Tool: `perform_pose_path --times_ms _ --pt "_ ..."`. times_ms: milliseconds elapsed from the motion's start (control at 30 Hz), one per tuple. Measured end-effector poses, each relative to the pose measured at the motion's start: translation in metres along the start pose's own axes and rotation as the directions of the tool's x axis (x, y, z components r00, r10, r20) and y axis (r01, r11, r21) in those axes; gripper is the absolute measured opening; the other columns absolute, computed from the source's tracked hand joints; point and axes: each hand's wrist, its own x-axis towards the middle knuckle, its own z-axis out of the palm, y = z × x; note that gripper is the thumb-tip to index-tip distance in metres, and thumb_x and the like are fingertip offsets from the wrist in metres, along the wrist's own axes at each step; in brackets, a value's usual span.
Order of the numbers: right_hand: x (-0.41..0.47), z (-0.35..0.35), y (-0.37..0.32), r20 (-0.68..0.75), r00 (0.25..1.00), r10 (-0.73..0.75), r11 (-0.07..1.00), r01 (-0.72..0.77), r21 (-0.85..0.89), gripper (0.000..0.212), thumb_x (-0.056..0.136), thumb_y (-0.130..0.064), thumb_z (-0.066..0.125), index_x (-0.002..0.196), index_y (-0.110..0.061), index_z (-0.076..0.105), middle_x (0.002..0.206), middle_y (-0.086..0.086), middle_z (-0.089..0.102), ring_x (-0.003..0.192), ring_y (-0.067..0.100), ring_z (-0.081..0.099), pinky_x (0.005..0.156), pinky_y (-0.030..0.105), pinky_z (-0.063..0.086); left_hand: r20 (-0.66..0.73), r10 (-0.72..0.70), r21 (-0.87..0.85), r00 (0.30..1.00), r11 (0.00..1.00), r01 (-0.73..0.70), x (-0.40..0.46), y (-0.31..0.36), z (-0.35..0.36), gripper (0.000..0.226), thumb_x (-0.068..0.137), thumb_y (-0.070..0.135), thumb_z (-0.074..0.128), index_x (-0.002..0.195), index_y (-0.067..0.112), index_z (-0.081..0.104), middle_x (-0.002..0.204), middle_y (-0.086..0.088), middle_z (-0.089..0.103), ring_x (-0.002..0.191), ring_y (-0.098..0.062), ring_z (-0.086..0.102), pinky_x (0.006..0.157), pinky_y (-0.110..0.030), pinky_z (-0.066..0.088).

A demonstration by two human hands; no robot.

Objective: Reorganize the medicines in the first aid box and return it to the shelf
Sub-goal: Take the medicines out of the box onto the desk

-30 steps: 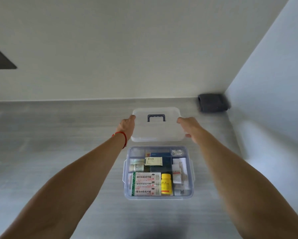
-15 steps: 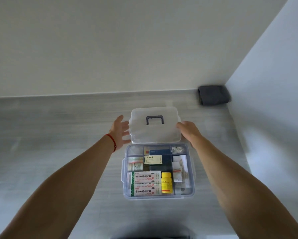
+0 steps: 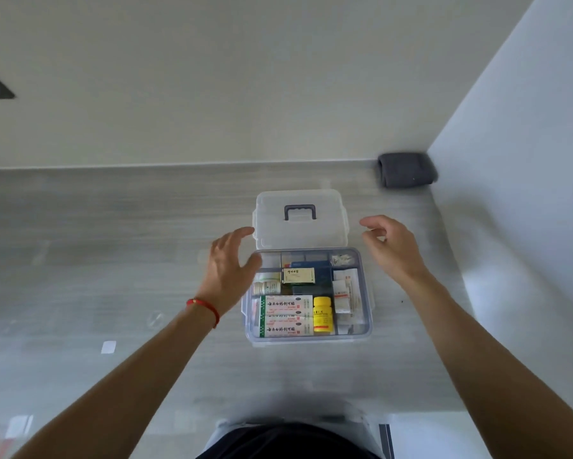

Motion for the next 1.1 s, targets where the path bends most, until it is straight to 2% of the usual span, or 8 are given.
perform_pose_path --times_ms 167,267,367,533,633,833,1000,1100 --pt "-0.054 0.006 -0.018 -0.1 0.97 -0.22 0.975 0.216 -0.055 0.021 0.094 -0.014 0.07 0.114 -0.015 0.074 0.114 -0.003 0.074 0.103 0.009 0.063 0.093 0.026 0.049 0.157 0.091 0.183 0.983 0.976 -0.12 -0.06 0.008 0.022 0.074 0.089 0.044 0.055 0.154 0.021 0.028 0.164 -0.006 0.018 0.151 -0.027 0.01 0.119 -0.049 0.023" --pt "-0.075 0.018 -0.027 0.041 0.916 -0.399 0.903 0.4 -0.156 0.019 0.093 -0.021 0.075 0.111 -0.016 0.075 0.106 -0.005 0.074 0.1 0.012 0.061 0.092 0.031 0.05 0.168 0.029 0.129 0.985 0.99 -0.051 -0.071 0.002 0.027 0.075 0.095 0.029 0.057 0.158 0.023 0.016 0.168 -0.001 0.005 0.154 -0.023 0.003 0.122 -0.042 0.016" --pt "-0.078 0.028 -0.033 0.168 0.913 -0.371 0.87 0.405 -0.282 0.024 0.093 -0.03 0.075 0.114 -0.019 0.075 0.109 -0.004 0.07 0.107 0.015 0.056 0.093 0.032 0.047 0.172 -0.025 0.039 0.985 0.999 0.018 -0.073 0.001 0.024 0.075 0.097 0.02 0.053 0.159 0.02 0.01 0.168 0.0 0.008 0.155 -0.02 0.007 0.125 -0.042 0.019" --pt "-0.077 0.022 -0.016 -0.091 0.972 -0.216 0.943 0.183 -0.28 0.028 0.095 -0.018 0.073 0.121 -0.013 0.067 0.11 0.004 0.066 0.099 0.02 0.064 0.085 0.03 0.052 0.031 -0.111 0.003 0.993 0.994 0.111 -0.07 0.004 0.014 0.06 0.096 0.011 0.052 0.153 0.01 0.034 0.154 -0.008 0.041 0.142 -0.026 0.039 0.116 -0.044 0.039" --pt "-0.082 0.023 -0.003 -0.102 0.99 -0.095 0.963 0.065 -0.263 0.027 0.095 -0.018 0.073 0.121 -0.013 0.068 0.104 0.005 0.066 0.089 0.022 0.065 0.078 0.031 0.051 0.017 -0.219 -0.051 0.975 0.974 0.22 -0.068 0.004 0.012 0.057 0.094 0.012 0.055 0.149 0.011 0.043 0.149 -0.007 0.047 0.135 -0.026 0.048 0.106 -0.039 0.049" --pt "-0.084 0.034 -0.007 -0.178 0.983 0.047 0.972 -0.086 -0.217 0.021 0.09 -0.011 0.077 0.109 -0.013 0.067 0.102 0.004 0.068 0.091 0.022 0.064 0.077 0.035 0.052 0.021 -0.234 -0.107 0.972 0.966 0.235 -0.069 0.005 0.013 0.054 0.089 0.006 0.058 0.142 0.013 0.052 0.145 -0.003 0.051 0.132 -0.022 0.05 0.101 -0.031 0.049" --pt "-0.084 0.036 -0.016 -0.218 0.962 0.163 0.959 -0.206 -0.193 0.004 0.088 -0.008 0.076 0.086 -0.01 0.074 0.08 0.002 0.069 0.064 0.011 0.057 0.06 0.031 0.052 0.047 -0.298 -0.162 0.953 0.939 0.302 -0.069 0.007 0.013 0.051 0.09 0.009 0.058 0.14 0.017 0.052 0.144 0.001 0.05 0.128 -0.018 0.051 0.066 -0.002 0.044" --pt "-0.084 0.034 -0.021 -0.219 0.942 0.253 0.945 -0.289 -0.152 0.006 0.087 -0.009 0.075 0.081 -0.01 0.077 0.078 0.006 0.074 0.054 0.007 0.052 0.059 0.033 0.056 0.094 -0.331 -0.226 0.939 0.911 0.344 -0.067 0.009 0.013 0.046 0.09 0.014 0.059 0.135 0.024 0.057 0.141 0.004 0.05 0.114 -0.011 0.05 0.053 -0.003 0.04"
